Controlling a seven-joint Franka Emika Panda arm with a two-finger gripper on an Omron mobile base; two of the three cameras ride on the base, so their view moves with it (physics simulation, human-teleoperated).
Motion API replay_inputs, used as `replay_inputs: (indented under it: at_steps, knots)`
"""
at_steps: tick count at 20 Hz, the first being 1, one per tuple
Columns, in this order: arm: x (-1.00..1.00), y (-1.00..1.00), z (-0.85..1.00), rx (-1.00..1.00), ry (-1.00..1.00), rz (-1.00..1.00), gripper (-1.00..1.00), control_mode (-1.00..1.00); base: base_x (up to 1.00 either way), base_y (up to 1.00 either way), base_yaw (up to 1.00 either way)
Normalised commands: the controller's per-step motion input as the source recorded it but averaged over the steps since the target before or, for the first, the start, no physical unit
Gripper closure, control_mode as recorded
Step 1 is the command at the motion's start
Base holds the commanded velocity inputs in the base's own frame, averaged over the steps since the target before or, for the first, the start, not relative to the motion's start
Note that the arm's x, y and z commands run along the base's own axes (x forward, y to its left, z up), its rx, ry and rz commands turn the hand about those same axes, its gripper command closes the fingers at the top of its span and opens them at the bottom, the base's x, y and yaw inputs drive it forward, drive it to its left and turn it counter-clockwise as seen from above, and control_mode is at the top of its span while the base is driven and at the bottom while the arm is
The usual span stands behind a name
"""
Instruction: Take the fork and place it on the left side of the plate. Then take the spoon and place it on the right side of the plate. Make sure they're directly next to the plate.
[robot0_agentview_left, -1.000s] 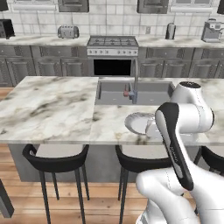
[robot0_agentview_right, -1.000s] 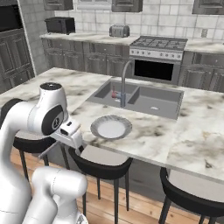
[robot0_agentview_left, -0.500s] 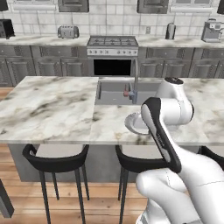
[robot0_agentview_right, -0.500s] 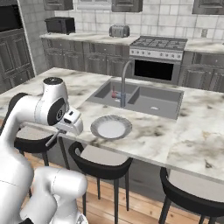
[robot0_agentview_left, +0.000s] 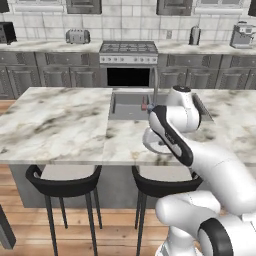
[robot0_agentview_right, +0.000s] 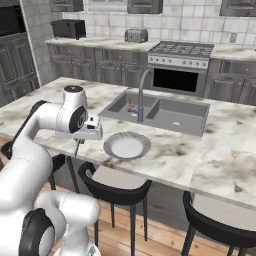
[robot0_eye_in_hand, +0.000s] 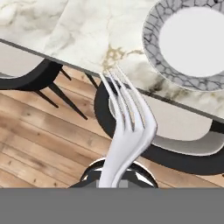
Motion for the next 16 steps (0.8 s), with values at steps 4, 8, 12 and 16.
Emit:
replay_inputs:
  at_steps: [4,8,12,16]
  knots:
    - [0.44,0.02,-0.23,-0.11,-0.04,0.14,1.0,-1.0,0.0,0.0,0.0]
    - [0.29,0.0,-0.27,-0.07,-0.11,0.0,1.0,-1.0,0.0,0.0,0.0]
    - [0.18,0.0,-0.23,0.0,-0.12,-0.03,1.0,-1.0,0.0,0.0,0.0]
    - [0.05,0.0,-0.19,0.0,-0.11,-0.13,1.0,-1.0,0.0,0.0,0.0]
